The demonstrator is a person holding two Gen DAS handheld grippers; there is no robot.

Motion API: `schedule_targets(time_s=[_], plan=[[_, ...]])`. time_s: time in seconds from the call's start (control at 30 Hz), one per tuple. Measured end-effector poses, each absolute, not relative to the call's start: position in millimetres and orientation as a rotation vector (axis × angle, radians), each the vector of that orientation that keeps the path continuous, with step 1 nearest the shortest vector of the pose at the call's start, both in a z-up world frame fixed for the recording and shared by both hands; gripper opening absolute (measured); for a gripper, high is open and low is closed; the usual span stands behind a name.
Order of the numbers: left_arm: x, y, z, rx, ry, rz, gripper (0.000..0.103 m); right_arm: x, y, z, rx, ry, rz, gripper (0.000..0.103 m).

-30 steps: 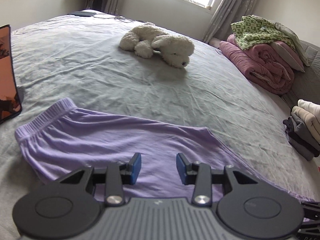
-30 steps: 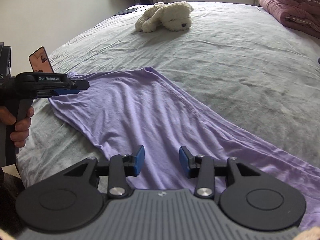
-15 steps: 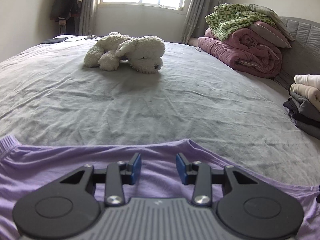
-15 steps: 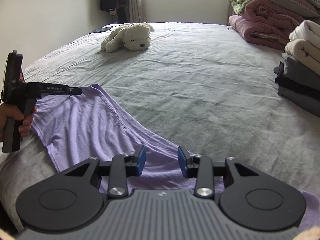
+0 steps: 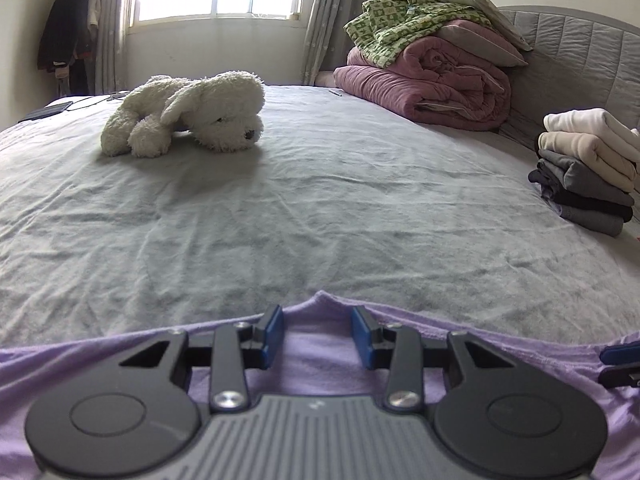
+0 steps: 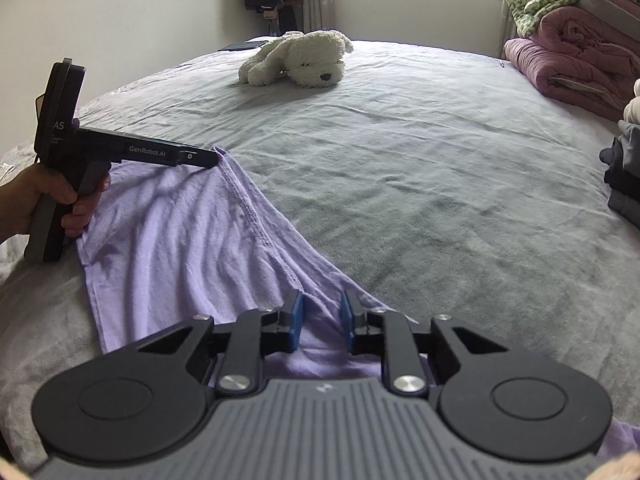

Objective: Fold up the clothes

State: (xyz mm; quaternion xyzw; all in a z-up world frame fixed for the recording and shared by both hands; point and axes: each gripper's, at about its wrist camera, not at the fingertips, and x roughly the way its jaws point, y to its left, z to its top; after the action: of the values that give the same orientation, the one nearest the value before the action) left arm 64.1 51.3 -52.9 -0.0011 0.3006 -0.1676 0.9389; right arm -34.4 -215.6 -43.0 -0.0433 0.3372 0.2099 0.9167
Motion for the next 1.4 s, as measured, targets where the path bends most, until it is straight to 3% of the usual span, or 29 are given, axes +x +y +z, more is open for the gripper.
schedule_targets(time_s=[0.07, 0.13, 0.6, 0.9, 1.03, 1.07, 1.13, 1.2, 1.4], plan=[[65, 49, -55, -0.007, 0.615, -0.339, 0.031, -36, -215, -43, -0.094, 0.690, 0.427, 0.009], [66, 47, -55, -0.025, 0.627, -0.342, 0.000, -38, -214, -42, -0.104, 0.681, 0.416, 0.003], [65, 48, -41, -0.109, 0.569, -0.253, 0.000, -53, -214, -22, -0.146, 0.571, 0.292, 0.001], [76, 44, -63, -0.095, 0.600, -0.216, 0.001, -27, -206, -52, -0.202, 0.652, 0.213, 0.001], [73, 43, -61, -0.088, 0.590, -0.220, 0.006, -30, -204, -49, -0.179, 0.648, 0.192, 0.006], [72, 42, -59, -0.087, 0.587, -0.223, 0.009, -33, -206, -46, -0.161, 0.649, 0.191, 0.013], [67, 41, -55, -0.090, 0.578, -0.234, 0.037, -38, -209, -40, -0.127, 0.649, 0.191, 0.020], [60, 38, -51, -0.086, 0.569, -0.247, 0.048, -47, -215, -34, -0.104, 0.638, 0.191, 0.036], [38, 19, -31, -0.081, 0.572, -0.279, 0.055, -70, -251, -22, 0.024, 0.631, 0.182, 0.040]])
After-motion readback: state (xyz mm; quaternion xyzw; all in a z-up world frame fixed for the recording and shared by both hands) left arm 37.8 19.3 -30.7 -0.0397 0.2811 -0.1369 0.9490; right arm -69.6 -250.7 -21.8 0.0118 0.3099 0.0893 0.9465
